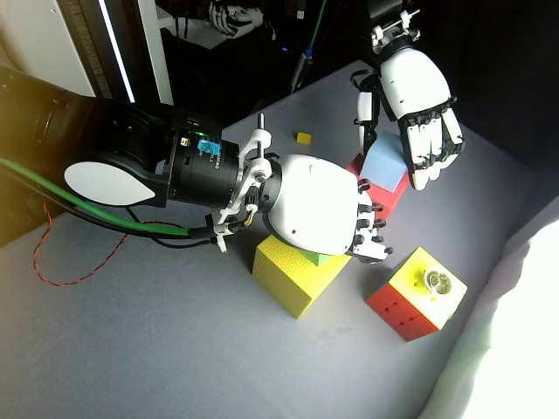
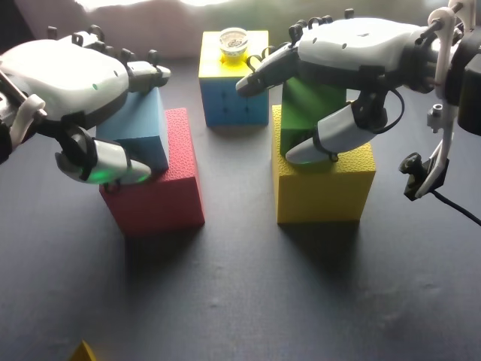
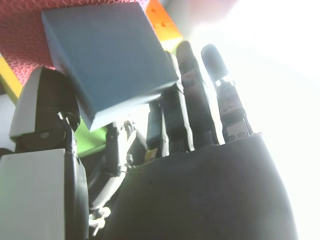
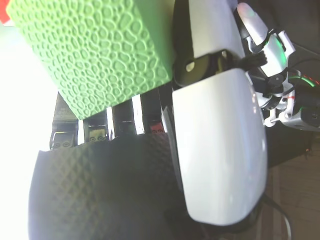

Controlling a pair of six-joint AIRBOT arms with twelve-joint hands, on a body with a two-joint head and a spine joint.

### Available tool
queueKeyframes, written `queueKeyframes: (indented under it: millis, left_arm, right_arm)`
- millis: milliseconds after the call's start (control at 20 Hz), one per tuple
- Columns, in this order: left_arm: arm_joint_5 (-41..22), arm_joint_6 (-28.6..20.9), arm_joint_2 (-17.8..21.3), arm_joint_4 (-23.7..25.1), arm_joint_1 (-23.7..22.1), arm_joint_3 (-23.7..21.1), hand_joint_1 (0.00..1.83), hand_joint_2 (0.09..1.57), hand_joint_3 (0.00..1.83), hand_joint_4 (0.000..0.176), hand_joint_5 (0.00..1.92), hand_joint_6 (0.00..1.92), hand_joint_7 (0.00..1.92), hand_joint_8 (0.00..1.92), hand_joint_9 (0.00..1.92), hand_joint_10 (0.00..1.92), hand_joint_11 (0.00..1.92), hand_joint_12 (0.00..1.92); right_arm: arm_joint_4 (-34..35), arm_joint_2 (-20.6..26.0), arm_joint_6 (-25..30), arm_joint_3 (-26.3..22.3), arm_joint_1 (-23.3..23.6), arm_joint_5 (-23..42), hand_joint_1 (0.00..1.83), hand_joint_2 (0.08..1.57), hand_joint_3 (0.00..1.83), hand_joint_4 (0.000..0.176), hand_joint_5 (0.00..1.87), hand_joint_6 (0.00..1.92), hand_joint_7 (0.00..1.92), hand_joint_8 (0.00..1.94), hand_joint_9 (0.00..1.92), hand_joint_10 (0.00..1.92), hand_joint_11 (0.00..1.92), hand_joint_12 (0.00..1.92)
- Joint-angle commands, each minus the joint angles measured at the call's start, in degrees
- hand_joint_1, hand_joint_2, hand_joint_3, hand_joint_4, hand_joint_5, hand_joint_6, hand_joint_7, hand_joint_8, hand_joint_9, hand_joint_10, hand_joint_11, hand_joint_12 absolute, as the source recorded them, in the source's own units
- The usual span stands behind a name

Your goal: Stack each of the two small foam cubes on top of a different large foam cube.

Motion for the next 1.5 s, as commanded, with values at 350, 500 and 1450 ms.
queueKeyframes:
  millis: [350, 500, 1450]
  left_arm:
    - [-3.11, 0.80, 0.42, 1.60, -0.83, -0.21, 0.71, 1.04, 0.00, 0.000, 0.07, 0.01, 0.23, 0.00, 0.25, 0.00, 0.00, 0.71]
    - [-3.11, 0.84, 0.42, 1.57, -0.86, -0.22, 0.69, 1.03, 0.00, 0.000, 0.04, 0.00, 0.20, 0.00, 0.21, 0.00, 0.00, 0.63]
    - [-3.11, 2.22, 0.46, -0.13, -1.25, -0.61, 0.64, 0.94, 0.00, 0.000, 0.00, 0.00, 0.03, 0.00, 0.04, 0.00, 0.00, 0.21]
  right_arm:
    - [0.08, 0.39, 0.22, 0.10, -0.42, 5.41, 1.07, 1.05, 0.00, 0.000, 0.38, 0.00, 0.40, 0.00, 0.40, 0.00, 0.01, 1.00]
    - [0.08, 0.39, 0.22, 0.11, -0.46, 5.85, 1.09, 1.02, 0.00, 0.000, 0.37, 0.00, 0.40, 0.00, 0.40, 0.00, 0.03, 1.01]
    - [3.75, 0.42, 0.36, 0.73, -0.88, 9.14, 0.65, 0.78, 0.00, 0.000, 0.00, 0.00, 0.00, 0.00, 0.00, 0.00, 0.00, 0.13]
